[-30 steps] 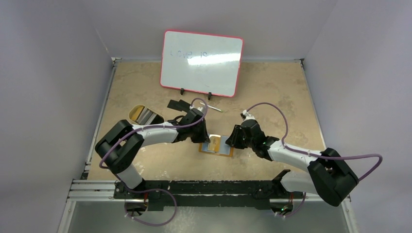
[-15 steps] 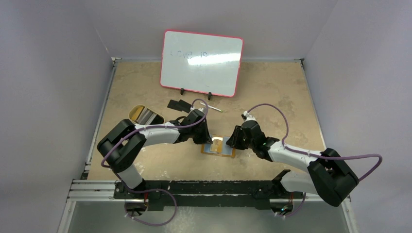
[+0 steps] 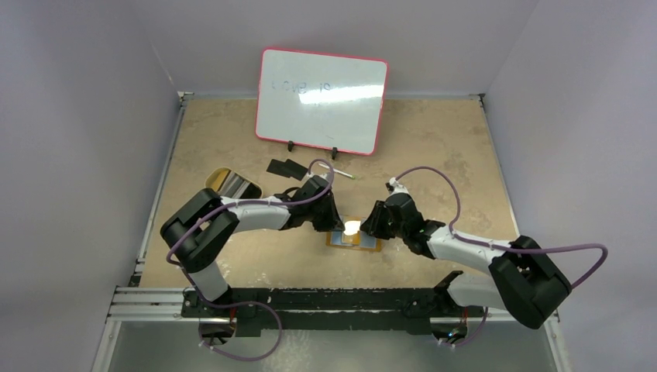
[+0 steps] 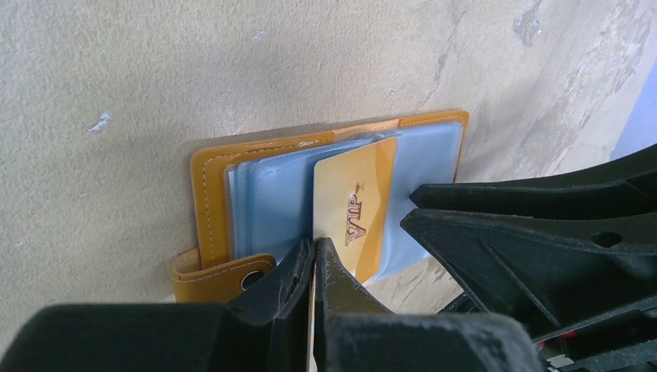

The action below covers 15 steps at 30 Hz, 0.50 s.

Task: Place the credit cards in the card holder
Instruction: Insert the credit card into the card holder.

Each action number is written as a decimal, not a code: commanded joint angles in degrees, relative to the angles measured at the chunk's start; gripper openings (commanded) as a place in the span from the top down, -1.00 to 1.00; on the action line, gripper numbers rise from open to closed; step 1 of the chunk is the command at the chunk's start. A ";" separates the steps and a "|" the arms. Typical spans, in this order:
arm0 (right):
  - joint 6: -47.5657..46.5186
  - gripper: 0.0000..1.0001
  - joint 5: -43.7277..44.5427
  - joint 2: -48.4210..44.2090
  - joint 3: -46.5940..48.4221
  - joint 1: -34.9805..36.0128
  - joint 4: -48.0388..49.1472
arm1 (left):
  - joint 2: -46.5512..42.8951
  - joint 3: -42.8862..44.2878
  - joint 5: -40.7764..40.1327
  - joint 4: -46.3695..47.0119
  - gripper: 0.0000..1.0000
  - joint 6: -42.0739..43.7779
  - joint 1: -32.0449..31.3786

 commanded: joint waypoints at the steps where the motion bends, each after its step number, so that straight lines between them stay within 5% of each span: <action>1: 0.09 0.42 1.18 -2.28 1.73 -0.25 -6.41 | 0.92 3.00 -3.01 -3.59 1.00 1.38 -0.57; 7: 2.73 0.24 6.86 -8.95 3.37 -0.38 -16.18 | 0.07 3.83 -5.12 -7.58 1.00 2.71 -0.60; 15: 5.07 0.06 6.16 -4.87 1.67 -0.61 -14.92 | 1.08 6.35 -5.08 -11.78 1.00 4.73 -0.82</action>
